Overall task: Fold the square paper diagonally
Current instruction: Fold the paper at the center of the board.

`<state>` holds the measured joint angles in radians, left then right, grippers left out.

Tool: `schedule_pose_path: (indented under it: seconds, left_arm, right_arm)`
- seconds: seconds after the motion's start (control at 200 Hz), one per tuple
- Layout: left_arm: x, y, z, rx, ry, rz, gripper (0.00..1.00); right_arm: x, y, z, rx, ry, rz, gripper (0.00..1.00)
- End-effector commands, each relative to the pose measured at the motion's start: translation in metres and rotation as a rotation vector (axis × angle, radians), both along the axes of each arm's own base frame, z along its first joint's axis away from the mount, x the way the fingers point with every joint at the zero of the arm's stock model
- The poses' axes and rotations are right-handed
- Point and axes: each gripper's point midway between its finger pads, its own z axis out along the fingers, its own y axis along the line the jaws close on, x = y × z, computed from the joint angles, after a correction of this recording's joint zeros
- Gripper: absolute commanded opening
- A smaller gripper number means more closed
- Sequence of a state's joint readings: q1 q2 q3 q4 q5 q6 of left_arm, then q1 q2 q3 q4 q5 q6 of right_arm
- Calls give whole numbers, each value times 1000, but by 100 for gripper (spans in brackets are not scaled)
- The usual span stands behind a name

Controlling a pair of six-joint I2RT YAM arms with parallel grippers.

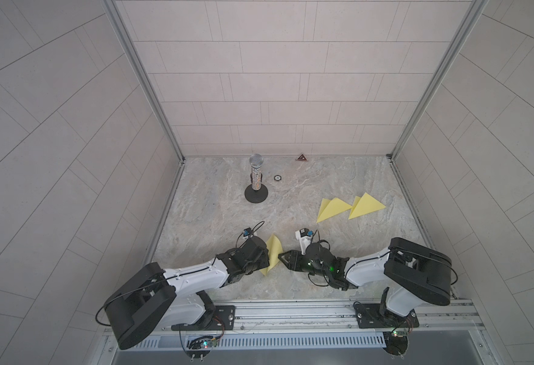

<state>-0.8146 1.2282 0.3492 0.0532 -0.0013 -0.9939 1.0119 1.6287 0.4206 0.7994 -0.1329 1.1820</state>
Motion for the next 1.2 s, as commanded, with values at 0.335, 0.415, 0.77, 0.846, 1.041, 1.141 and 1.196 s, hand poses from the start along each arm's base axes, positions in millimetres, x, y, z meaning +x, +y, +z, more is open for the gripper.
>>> schedule_pose_path:
  seconds: [0.335,0.415,0.77,0.846,1.041,1.141,1.196]
  left_arm:
    - [-23,27,-32,124,102,-7,19]
    - [-24,28,-33,131,104,-9,18]
    - [-26,32,-31,144,101,-9,18]
    - [-26,32,-31,143,101,-5,18]
    - [-26,33,-32,147,101,-3,18]
    - [-26,33,-32,145,102,-2,18]
    - [-26,32,-32,142,102,-3,18]
  right_arm:
    - [14,19,28,203,-41,-46,62]
    - [15,21,31,230,-46,-50,67]
    - [15,14,34,174,-64,-57,65]
    - [14,4,26,109,-63,-67,63]
    - [2,-17,5,-95,-45,-26,56]
    - [1,-23,3,-136,-54,-23,49]
    - [1,-26,2,-154,-61,-20,46]
